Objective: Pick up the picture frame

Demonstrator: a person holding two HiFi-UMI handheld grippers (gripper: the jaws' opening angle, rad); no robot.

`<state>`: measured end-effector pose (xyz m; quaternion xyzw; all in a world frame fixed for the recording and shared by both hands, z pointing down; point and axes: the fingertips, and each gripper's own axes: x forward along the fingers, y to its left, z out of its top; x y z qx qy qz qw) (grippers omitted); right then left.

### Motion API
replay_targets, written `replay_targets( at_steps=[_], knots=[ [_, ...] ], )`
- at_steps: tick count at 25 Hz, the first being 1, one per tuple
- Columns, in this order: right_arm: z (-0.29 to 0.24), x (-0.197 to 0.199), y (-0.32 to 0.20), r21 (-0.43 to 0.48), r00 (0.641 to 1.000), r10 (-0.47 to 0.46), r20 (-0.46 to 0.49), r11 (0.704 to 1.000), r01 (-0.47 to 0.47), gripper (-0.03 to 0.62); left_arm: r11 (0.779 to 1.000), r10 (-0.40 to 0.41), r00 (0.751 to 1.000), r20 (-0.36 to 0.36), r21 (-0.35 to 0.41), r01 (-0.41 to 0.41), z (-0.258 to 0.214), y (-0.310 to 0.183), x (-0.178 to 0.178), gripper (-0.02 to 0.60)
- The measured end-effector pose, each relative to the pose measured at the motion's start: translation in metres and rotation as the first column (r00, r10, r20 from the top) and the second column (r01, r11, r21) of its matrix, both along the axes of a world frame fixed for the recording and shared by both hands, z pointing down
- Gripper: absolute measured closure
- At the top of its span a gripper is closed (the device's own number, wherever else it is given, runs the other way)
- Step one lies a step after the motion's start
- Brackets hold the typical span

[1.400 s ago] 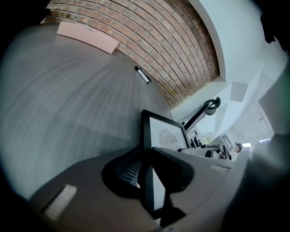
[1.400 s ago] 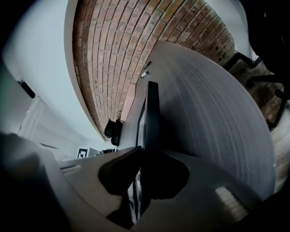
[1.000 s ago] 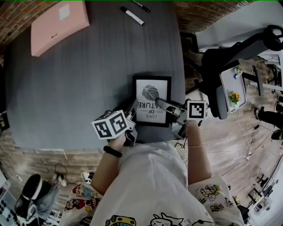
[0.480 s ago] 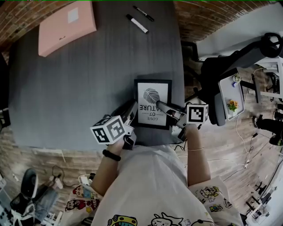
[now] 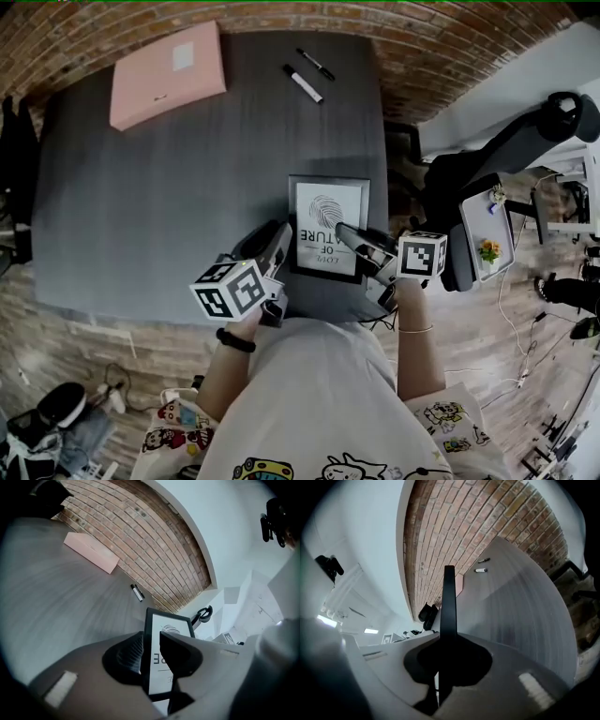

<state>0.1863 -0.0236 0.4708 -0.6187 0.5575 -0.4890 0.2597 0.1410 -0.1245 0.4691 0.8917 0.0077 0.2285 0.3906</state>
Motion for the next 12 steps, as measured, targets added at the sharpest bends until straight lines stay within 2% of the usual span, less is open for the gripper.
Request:
replay_targets(
  at_steps=[6, 12],
  knots=[
    [-0.03, 0.009, 0.0, 0.006, 0.988, 0.001, -0.153, 1.0, 0.0, 0.582, 0.998, -0.038, 0.995, -0.095, 0.038, 0.042, -0.04, -0.014, -0.005, 0.463],
    [-0.067, 0.012, 0.006, 0.026, 0.956, 0.008, -0.293, 1.0, 0.0, 0.582, 0.987, -0.04, 0.985, -0.169, 0.149, 0.066, -0.081, -0.021, -0.01, 0.469]
  ],
)
